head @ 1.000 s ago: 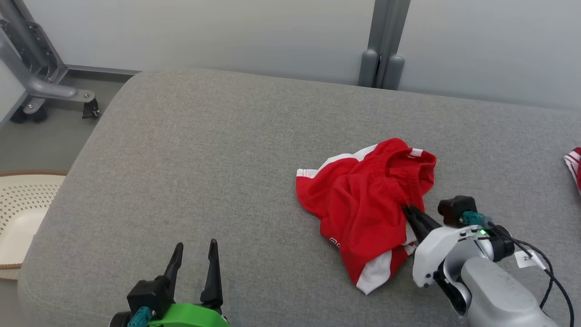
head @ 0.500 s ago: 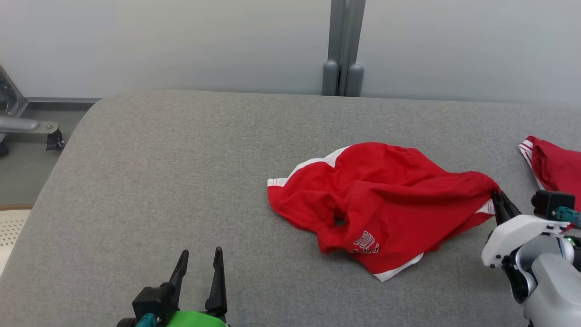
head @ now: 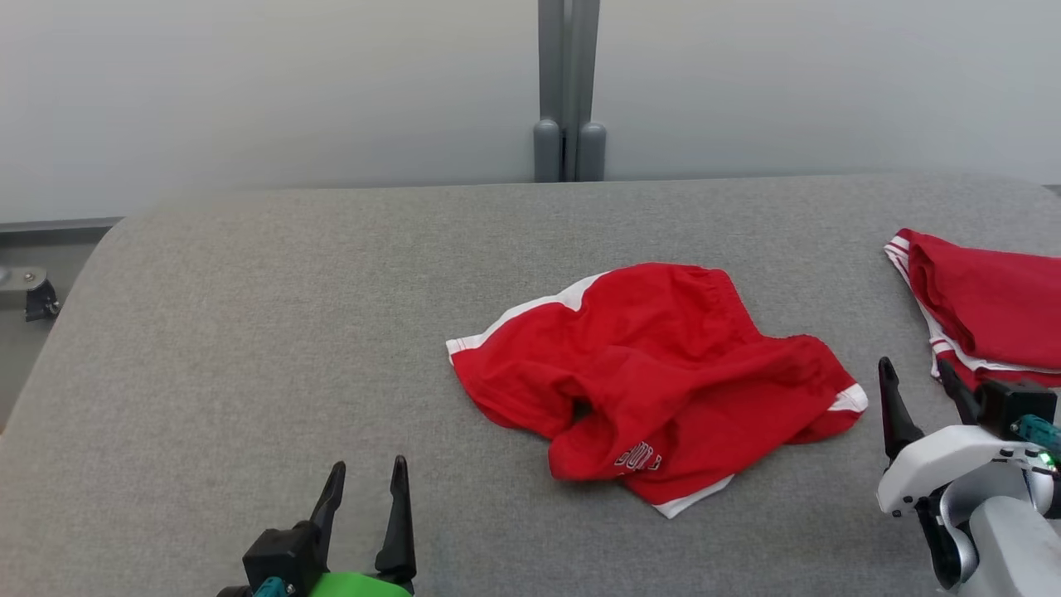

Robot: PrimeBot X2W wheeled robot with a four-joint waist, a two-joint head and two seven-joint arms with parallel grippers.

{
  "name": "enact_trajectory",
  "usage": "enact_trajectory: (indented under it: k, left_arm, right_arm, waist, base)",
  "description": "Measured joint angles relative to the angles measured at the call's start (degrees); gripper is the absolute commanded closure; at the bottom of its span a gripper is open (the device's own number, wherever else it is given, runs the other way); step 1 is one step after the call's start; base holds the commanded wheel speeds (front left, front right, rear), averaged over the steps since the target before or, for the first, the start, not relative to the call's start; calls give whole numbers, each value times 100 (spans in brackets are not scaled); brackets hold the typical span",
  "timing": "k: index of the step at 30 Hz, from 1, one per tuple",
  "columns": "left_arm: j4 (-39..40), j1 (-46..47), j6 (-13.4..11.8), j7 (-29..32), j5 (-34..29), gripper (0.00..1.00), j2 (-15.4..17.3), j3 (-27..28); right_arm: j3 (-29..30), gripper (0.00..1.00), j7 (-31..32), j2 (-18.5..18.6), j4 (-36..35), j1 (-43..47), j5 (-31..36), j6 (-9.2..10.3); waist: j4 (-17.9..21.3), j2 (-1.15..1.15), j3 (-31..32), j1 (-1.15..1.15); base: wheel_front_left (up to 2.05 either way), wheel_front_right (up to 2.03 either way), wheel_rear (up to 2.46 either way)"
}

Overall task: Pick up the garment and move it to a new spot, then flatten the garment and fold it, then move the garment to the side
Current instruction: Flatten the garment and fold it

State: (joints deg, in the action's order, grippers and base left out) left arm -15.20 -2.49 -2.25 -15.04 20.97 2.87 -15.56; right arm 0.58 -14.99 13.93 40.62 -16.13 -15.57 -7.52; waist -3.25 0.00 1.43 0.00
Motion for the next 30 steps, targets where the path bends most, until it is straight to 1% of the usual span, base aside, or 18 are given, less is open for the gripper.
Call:
enact_trajectory:
  k: [1,3,5,9,11,13,14,17,20,24,27,30]
  left_arm:
    - [7,-3,-9,-1,1,0,0,-3]
    - [22,-27,-22,0,4,0,-3,-14]
    - [27,-46,-30,-1,5,0,-3,-16]
    - [37,-46,-31,0,5,0,-4,-34]
    - [40,-44,-31,0,5,0,-4,-36]
    - [37,-40,-33,0,4,0,-4,-48]
    - [34,-36,-30,-1,3,0,-4,-59]
    - [30,-18,-31,-1,-2,0,-4,-55]
    - [16,3,-32,0,-23,0,-4,-47]
    - [5,35,-27,0,-37,0,-4,-19]
    - [14,85,-25,-1,-37,0,-4,1]
    - [11,93,-20,0,-37,0,-4,13]
  right_arm:
    - [-14,0,-1,-24,-218,88,16,0]
    - [-272,0,3,-89,-735,316,79,0]
    - [-598,0,131,-144,-1199,587,124,-1]
    - [-1400,0,564,-124,-2150,1096,44,0]
    - [-1846,0,747,-85,-2459,1280,-70,-1]
    - [-2208,0,899,-21,-2591,1389,-144,-1]
    - [-2408,0,947,46,-2610,1419,-119,-2]
    - [-2772,0,1017,164,-2507,1399,-10,-1]
    - [-2945,0,1058,197,-2212,1201,199,-1]
    - [-3174,0,1105,182,-1607,723,632,-1]
    - [-3218,0,1173,145,-1111,450,889,-1]
    - [-3223,0,1276,88,-636,230,975,-1]
  waist:
    - [38,0,10,0]
    - [122,0,35,0]
    - [182,0,56,0]
    - [222,0,66,0]
    - [193,0,46,0]
    - [149,0,28,0]
    - [114,0,16,0]
    - [-15,0,-21,0]
    - [-149,0,-62,0]
    - [-382,0,-131,0]
    - [-550,0,-185,0]
    - [-702,0,-237,0]
  base:
    - [0,0,0]
    - [0,0,0]
    - [0,0,0]
    - [0,0,0]
    - [0,0,0]
    - [0,0,0]
    - [0,0,0]
    - [0,0,0]
    - [0,0,0]
    - [0,0,0]
    - [0,0,0]
    - [0,0,0]
